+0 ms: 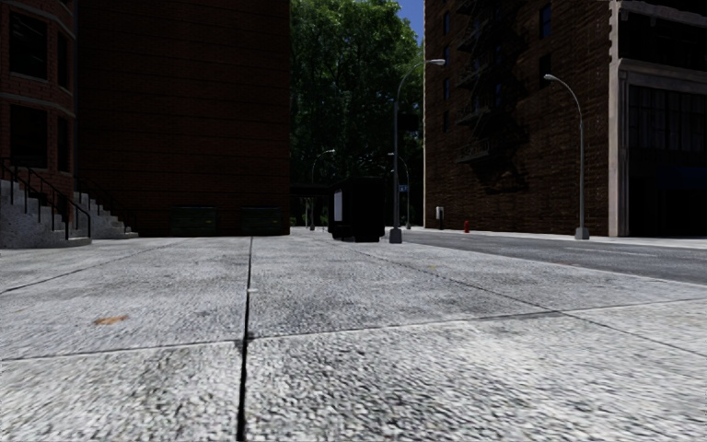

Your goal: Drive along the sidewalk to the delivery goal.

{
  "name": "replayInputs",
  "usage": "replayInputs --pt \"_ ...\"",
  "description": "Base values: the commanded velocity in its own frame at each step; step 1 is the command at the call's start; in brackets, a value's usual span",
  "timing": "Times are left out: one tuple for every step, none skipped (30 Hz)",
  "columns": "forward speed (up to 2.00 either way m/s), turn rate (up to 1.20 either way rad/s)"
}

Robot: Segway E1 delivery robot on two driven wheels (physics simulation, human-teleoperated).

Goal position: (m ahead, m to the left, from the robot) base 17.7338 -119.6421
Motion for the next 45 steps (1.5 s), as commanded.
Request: replayInputs --pt "2.00 0.00" --pt "2.00 0.00" --pt "2.00 0.00" --pt "2.00 0.00" --pt "2.00 0.00" --pt "2.00 0.00" --pt "2.00 0.00" --pt "2.00 0.00" --pt "2.00 0.02" --pt "2.00 0.02" --pt "2.00 0.03" --pt "2.00 0.03" --pt "2.00 0.03" --pt "2.00 0.03" --pt "2.00 0.03" --pt "2.00 0.08" --pt "2.00 0.13" --pt "2.00 0.13" --pt "2.00 0.15" --pt "2.00 0.16" --pt "2.00 0.19" --pt "2.00 0.19" --pt "2.00 0.21" --pt "2.00 0.22" --pt "2.00 0.22" --pt "2.00 0.22" --pt "2.00 0.22" --pt "2.00 0.22" --pt "2.00 0.22" --pt "2.00 0.18" --pt "2.00 0.18" --pt "2.00 0.04" --pt "2.00 0.00" --pt "2.00 0.00" --pt "2.00 0.00" --pt "2.00 0.00" --pt "2.00 0.00" --pt "2.00 0.00" --pt "2.00 0.00" --pt "2.00 0.00" --pt "2.00 0.00" --pt "2.00 0.00" --pt "2.00 0.00" --pt "2.00 0.00" --pt "2.00 0.00"
